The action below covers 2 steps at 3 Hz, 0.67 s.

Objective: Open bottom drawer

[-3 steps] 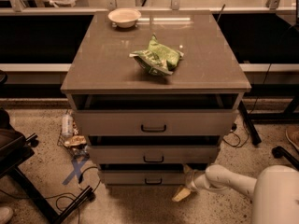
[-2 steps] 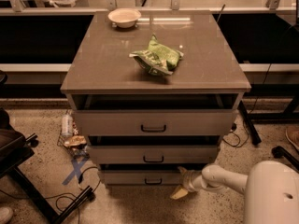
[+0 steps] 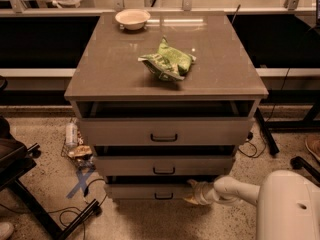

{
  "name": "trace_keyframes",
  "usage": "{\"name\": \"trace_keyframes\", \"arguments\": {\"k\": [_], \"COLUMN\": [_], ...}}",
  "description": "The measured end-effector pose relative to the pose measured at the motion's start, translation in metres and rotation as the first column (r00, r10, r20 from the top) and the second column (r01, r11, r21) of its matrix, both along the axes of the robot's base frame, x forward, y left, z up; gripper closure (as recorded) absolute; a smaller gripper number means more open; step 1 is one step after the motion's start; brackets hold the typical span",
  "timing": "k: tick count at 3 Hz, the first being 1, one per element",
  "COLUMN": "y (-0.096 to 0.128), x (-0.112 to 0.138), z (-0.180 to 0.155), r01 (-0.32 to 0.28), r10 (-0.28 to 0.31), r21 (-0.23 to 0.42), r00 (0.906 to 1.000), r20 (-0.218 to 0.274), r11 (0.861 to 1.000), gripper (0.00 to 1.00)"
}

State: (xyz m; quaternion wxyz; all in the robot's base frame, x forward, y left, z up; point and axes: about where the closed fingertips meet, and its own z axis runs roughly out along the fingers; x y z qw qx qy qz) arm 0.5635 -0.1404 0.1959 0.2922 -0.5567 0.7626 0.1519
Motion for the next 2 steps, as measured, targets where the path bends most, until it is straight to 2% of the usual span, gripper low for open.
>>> {"name": "trace_keyframes", "arguments": {"k": [1, 2], "y": [0.0003, 0.0003], "x": [-0.0002, -0.0002], "z": [-0.0001, -0.0001], "r01": [0.0, 0.0], "r10": [0.0, 0.0], "r21": [0.0, 0.0], "r00": [1.0, 1.0], "r20": [0.0, 0.0], "r11": [1.0, 1.0], "gripper": [0.95, 1.0]}}
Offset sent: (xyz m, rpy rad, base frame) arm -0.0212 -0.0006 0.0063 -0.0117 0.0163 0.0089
